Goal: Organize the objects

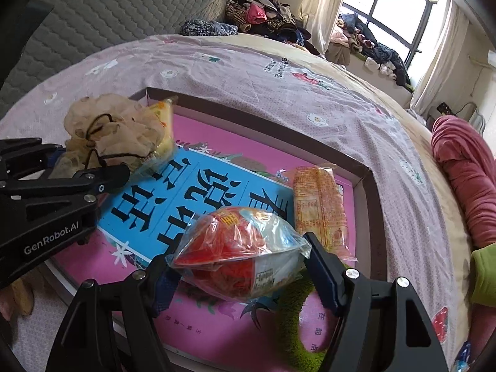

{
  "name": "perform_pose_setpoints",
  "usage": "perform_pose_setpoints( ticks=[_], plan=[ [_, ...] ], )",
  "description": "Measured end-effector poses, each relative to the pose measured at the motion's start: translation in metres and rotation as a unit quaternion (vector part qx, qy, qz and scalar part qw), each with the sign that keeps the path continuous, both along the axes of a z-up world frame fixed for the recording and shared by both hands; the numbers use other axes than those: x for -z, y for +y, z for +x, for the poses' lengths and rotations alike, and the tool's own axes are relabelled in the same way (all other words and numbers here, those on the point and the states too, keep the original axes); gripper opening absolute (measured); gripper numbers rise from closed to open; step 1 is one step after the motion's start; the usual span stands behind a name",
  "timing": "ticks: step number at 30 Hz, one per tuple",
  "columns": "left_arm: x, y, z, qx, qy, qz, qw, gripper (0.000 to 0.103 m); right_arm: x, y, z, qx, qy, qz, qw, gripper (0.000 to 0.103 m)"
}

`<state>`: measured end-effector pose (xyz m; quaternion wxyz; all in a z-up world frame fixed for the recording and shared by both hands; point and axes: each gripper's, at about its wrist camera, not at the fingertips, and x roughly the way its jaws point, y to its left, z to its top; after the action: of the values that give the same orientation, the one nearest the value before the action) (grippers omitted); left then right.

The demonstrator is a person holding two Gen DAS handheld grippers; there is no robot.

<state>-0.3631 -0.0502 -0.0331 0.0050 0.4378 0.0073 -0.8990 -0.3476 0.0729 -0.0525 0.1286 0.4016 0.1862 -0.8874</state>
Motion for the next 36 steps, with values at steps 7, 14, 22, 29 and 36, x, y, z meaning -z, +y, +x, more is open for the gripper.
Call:
perform_pose_setpoints(
  ticks=[7,14,22,29,36],
  plan=[
    [-0.002,0.001,0.002,0.001,-0.001,-0.004,1.0000,0.052,-0.001,0.000,0.002,-0.004,-0.003,0.004,1.000,0.074],
    [-0.002,-0.003,0.001,-0.004,-0.008,-0.004,1.0000,0.067,-0.002,-0.002,0.004,-0.003,0.001,0.026,1.000,0.077],
    [-0.001,0.001,0.001,0.001,-0.018,-0.008,0.9998,0.075,-0.005,-0.002,0.007,-0.005,0.005,0.039,0.999,0.080],
    [-0.010,0.000,0.005,-0.001,-0.011,-0.001,0.9999,0.079,-0.009,-0.001,0.007,-0.003,0.007,0.038,0.999,0.082],
    [-0.015,-0.005,0.006,-0.007,-0.015,0.001,0.9999,0.081,-0.017,0.002,0.010,-0.002,0.013,0.026,1.000,0.089]
  ],
)
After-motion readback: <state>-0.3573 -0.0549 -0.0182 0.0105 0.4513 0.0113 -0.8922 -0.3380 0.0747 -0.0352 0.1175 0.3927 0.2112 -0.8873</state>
